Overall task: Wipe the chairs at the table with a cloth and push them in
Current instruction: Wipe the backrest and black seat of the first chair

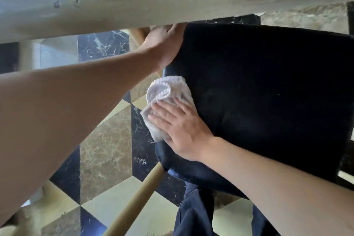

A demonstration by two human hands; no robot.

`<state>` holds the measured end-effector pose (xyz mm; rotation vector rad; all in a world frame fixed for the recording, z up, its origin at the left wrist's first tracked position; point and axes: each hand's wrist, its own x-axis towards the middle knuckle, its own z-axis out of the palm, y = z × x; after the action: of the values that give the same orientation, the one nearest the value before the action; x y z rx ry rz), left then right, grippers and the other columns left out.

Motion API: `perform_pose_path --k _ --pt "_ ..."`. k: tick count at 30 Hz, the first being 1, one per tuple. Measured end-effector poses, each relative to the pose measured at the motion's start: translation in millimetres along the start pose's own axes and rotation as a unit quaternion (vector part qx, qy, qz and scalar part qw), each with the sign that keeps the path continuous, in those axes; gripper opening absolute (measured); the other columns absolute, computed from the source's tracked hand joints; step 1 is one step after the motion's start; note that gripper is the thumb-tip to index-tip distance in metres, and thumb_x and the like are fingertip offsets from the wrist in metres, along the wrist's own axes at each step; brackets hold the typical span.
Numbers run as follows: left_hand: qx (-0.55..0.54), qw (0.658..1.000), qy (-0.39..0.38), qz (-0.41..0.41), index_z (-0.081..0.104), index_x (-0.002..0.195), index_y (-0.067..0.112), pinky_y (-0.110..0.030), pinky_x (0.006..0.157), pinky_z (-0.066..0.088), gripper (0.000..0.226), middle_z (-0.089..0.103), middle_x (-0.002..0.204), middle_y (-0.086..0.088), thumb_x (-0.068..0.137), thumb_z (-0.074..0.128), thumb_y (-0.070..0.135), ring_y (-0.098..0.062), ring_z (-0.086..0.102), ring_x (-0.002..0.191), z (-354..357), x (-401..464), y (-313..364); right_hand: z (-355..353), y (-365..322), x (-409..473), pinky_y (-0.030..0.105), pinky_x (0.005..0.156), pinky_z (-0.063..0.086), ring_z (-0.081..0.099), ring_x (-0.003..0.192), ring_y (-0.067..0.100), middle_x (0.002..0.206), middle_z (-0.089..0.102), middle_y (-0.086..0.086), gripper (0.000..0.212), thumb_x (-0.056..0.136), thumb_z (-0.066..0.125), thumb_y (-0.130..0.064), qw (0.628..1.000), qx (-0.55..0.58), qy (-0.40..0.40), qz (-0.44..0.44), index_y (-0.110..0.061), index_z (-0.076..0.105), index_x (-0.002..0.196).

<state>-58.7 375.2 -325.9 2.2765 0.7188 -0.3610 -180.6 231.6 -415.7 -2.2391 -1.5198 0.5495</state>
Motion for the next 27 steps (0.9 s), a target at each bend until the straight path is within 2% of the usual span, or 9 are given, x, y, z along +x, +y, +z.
perform_pose_path --k 4,7,12,14,15,18,23,25,27 --pt "-0.012 0.999 0.027 0.015 0.055 0.085 0.028 -0.005 0.052 0.030 0.037 0.055 0.086 0.006 0.103 0.030 0.049 -0.015 0.046 0.079 -1.5 -5.3 -8.8 26.1 -29.2 -58.7 0.045 0.126 0.006 0.010 0.156 0.018 0.167 0.019 0.001 0.063 0.097 0.042 -0.036 0.994 0.012 -0.069 -0.088 -0.022 0.031 0.157" --pt "-0.083 0.994 0.072 -0.029 0.044 0.049 0.016 -0.014 0.035 0.022 0.048 0.040 0.041 0.012 0.093 0.041 0.033 -0.012 0.032 0.052 -3.7 -3.2 -11.0 31.7 -36.5 -89.9 0.042 0.125 0.014 0.021 0.153 0.017 0.164 0.030 -0.001 0.058 0.098 0.039 -0.034 0.990 -0.001 -0.073 -0.119 -0.021 0.040 0.154" --pt "-0.082 0.992 0.074 -0.059 0.028 0.056 0.020 -0.019 0.031 0.017 0.041 0.029 0.039 0.012 0.095 0.038 0.028 -0.007 0.026 0.039 -2.5 -3.0 -8.7 32.0 -26.2 -113.7 0.042 0.124 0.022 0.030 0.150 0.017 0.160 0.039 -0.003 0.055 0.098 0.039 -0.035 0.971 -0.042 -0.116 -0.202 -0.023 0.045 0.151" --pt "-0.015 0.998 0.058 0.009 0.053 0.066 0.017 -0.013 0.049 0.034 0.045 0.059 0.062 0.004 0.101 0.033 0.037 0.002 0.047 0.054 2.1 -11.2 -17.2 31.3 -19.7 -120.5 0.044 0.125 0.017 0.029 0.150 0.017 0.160 0.039 -0.003 0.053 0.100 0.037 -0.032 0.960 -0.063 -0.131 -0.239 -0.023 0.045 0.151" --pt "0.031 0.997 0.046 0.050 0.068 0.094 0.016 -0.013 0.071 0.043 0.045 0.071 0.097 -0.005 0.103 0.030 0.039 0.001 0.060 0.085 8.3 -15.5 -26.3 30.3 -15.6 -122.4 0.044 0.126 0.014 0.027 0.151 0.017 0.160 0.037 -0.004 0.052 0.101 0.035 -0.032 0.954 -0.075 -0.139 -0.256 -0.024 0.044 0.151" --pt "0.155 0.980 -0.005 0.126 0.038 0.153 0.025 -0.038 0.117 0.030 0.051 0.029 0.162 -0.008 0.102 0.037 0.024 -0.024 0.027 0.149 30.6 -38.1 -55.4 28.9 -9.5 -121.8 0.046 0.125 0.014 0.024 0.152 0.017 0.161 0.036 -0.005 0.051 0.101 0.035 -0.031 0.949 -0.095 -0.140 -0.268 -0.027 0.045 0.150" --pt "0.220 0.965 -0.040 0.133 0.023 0.157 0.034 -0.028 0.099 0.040 0.081 0.009 0.168 0.004 0.086 0.042 0.000 -0.016 0.004 0.154 54.1 -69.8 -89.1 35.9 -22.0 -121.1 0.046 0.121 0.026 0.026 0.152 0.017 0.161 0.036 -0.007 0.047 0.104 0.035 -0.029 0.963 -0.092 -0.120 -0.225 -0.030 0.044 0.150" --pt "0.106 0.990 0.006 0.098 0.033 0.153 0.037 -0.026 0.101 0.041 0.062 0.036 0.160 0.002 0.095 0.041 0.019 -0.014 0.033 0.145 50.0 -66.4 -86.0 35.3 -22.5 -114.8 0.046 0.122 0.024 0.026 0.151 0.015 0.161 0.035 -0.009 0.048 0.104 0.035 -0.031 0.965 -0.110 -0.114 -0.210 -0.031 0.042 0.152" --pt "0.020 0.997 0.052 0.047 0.037 0.149 0.045 -0.022 0.080 0.041 0.051 0.067 0.131 -0.003 0.098 0.035 0.049 -0.013 0.061 0.108 44.0 -57.4 -77.5 30.1 -18.5 -101.7 0.048 0.124 0.018 0.024 0.152 0.015 0.163 0.032 -0.008 0.052 0.103 0.032 -0.030 0.961 -0.137 -0.118 -0.207 -0.030 0.037 0.155"
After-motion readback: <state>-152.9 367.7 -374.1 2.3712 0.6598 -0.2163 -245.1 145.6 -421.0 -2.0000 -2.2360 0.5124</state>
